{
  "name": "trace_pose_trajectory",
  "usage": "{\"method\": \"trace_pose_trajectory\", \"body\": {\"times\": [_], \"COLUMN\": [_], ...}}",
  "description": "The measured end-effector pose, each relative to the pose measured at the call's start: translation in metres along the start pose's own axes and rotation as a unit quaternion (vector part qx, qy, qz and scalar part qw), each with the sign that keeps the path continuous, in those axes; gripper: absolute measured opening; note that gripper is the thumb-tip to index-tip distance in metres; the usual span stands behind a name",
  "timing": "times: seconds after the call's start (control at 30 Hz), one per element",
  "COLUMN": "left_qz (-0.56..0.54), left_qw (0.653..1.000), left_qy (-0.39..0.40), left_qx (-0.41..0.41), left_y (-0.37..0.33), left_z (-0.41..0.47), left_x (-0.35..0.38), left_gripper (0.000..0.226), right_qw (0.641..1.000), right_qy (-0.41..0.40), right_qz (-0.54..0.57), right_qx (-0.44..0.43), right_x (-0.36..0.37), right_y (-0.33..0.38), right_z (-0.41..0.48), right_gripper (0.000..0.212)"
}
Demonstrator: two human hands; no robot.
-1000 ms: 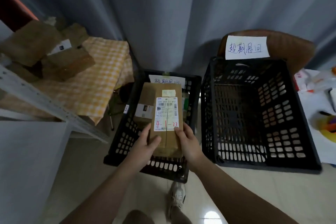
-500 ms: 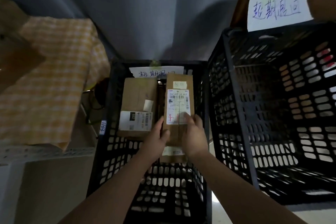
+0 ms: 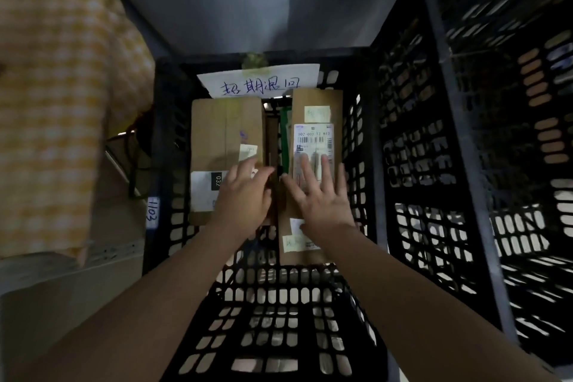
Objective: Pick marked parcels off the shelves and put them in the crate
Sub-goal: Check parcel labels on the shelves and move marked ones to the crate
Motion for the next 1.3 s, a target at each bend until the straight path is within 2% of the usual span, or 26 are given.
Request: {"method": "trace_pose_trajectory", "body": {"times": [0.07,0.13,0.33,0.43,0.57,0.77,1.0,1.17,1.3], "left_qz": [0.091,0.113,0.105,0.086,0.052,0.012,0.006,0.003,0.02], "left_qw": [0.992,0.986,0.989,0.992,0.996,0.995,0.99,0.993,0.995], "left_qy": [0.083,0.121,0.104,0.09,0.077,0.097,0.125,0.095,0.041], "left_qx": [-0.007,0.002,0.003,0.004,0.007,-0.027,-0.062,-0.074,-0.086], "left_y": [0.018,0.026,0.024,0.023,0.019,0.017,0.019,0.009,-0.012], "left_z": [-0.003,-0.004,-0.001,0.001,0.007,0.002,-0.013,-0.044,-0.08], "left_x": [0.014,0.024,0.028,0.027,0.025,0.019,0.008,-0.015,-0.054], "left_gripper": [0.061,0.069,0.073,0.074,0.068,0.064,0.057,0.051,0.049], "right_qw": [0.999,0.999,0.998,0.996,0.992,0.992,0.991,0.993,0.997], "right_qy": [0.016,0.032,0.055,0.076,0.075,0.012,0.035,0.032,-0.003], "right_qz": [-0.035,-0.037,0.007,0.019,0.064,0.103,0.112,0.089,0.071], "right_qx": [-0.015,-0.016,0.019,0.049,0.081,0.069,0.071,0.074,0.021], "right_x": [-0.005,-0.008,-0.007,-0.007,-0.002,0.007,-0.004,-0.023,-0.051], "right_y": [0.001,-0.001,-0.003,-0.002,-0.008,-0.002,0.005,0.005,0.001], "right_z": [0.01,0.014,-0.001,0.006,0.013,0.007,-0.003,-0.024,-0.06], "right_gripper": [0.094,0.098,0.094,0.1,0.098,0.089,0.089,0.072,0.065]}}
Point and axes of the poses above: each hand's wrist, its own z-axis towards the middle knuckle, its own x-axis out of the palm, y = z × x, the point moved 1 cm from there along z, towards the middle knuckle, and after that the axes turned 3 degrees about y, right-handed, at the moved point
